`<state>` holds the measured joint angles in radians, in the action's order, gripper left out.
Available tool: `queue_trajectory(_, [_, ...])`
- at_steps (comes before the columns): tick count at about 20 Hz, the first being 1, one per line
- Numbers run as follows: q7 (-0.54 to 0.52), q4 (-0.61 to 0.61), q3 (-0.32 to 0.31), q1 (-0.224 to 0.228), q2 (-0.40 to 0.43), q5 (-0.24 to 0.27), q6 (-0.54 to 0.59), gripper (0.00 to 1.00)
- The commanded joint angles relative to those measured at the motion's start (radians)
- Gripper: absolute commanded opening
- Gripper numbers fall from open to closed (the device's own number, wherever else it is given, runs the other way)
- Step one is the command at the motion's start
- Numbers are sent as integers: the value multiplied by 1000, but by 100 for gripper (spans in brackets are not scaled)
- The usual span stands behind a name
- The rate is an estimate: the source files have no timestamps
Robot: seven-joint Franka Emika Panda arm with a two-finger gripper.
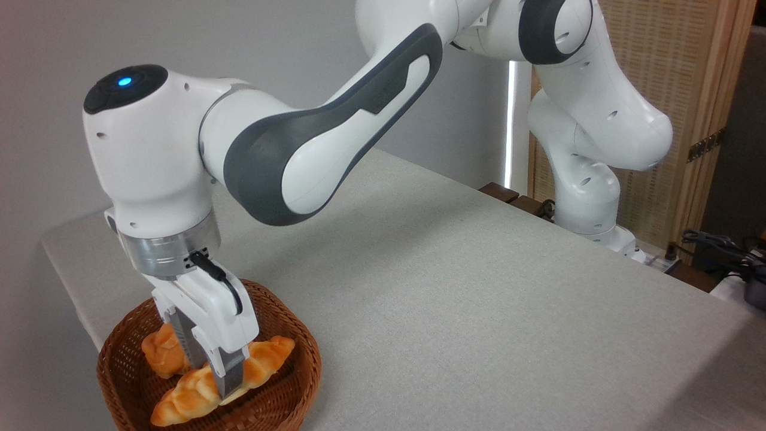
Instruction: Put bread into the basket
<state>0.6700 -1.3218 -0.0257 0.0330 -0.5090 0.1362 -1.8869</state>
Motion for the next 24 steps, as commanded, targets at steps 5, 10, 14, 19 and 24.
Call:
queue_trajectory(5, [-78,24,18,-10,-23,13,-18,100])
queue_trajectory(10, [-72,26,18,-19,-19,10,-18,100])
queue_trajectory(14, [-69,26,27,-30,-14,8,-17,100])
queue_trajectory(19, [-69,27,30,-41,26,10,0,100])
queue_trajectory(24, [-47,13,82,-61,170,6,73,100])
